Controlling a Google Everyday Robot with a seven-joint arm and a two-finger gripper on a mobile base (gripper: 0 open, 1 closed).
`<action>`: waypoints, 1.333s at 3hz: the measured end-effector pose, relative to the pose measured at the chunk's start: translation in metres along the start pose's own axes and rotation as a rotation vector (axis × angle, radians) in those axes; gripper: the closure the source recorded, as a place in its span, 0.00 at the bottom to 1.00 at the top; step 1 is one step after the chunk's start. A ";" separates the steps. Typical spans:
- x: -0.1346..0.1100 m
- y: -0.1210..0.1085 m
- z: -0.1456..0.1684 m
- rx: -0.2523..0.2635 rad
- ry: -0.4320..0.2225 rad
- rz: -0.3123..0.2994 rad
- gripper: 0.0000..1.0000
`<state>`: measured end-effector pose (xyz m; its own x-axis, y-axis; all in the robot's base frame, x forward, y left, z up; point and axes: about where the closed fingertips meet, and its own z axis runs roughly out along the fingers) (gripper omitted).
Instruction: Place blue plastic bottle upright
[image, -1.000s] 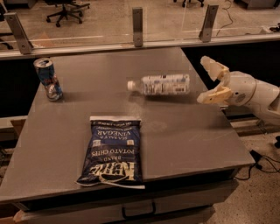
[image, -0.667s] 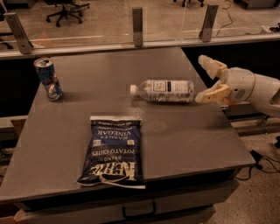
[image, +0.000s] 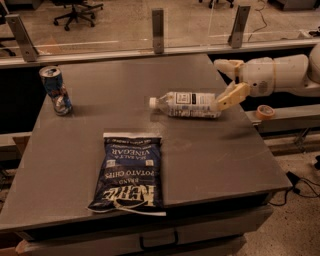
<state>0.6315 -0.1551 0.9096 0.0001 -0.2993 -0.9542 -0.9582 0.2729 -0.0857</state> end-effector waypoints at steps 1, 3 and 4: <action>0.024 -0.011 0.018 -0.015 0.295 -0.023 0.00; 0.054 -0.010 0.042 -0.066 0.612 -0.060 0.00; 0.066 -0.001 0.060 -0.121 0.718 -0.078 0.00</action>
Offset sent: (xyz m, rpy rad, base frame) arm 0.0271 -0.0009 -0.0559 -0.6971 0.1349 -0.0149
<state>0.6495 -0.1196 0.8297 -0.0782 -0.8509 -0.5195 -0.9879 0.1361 -0.0742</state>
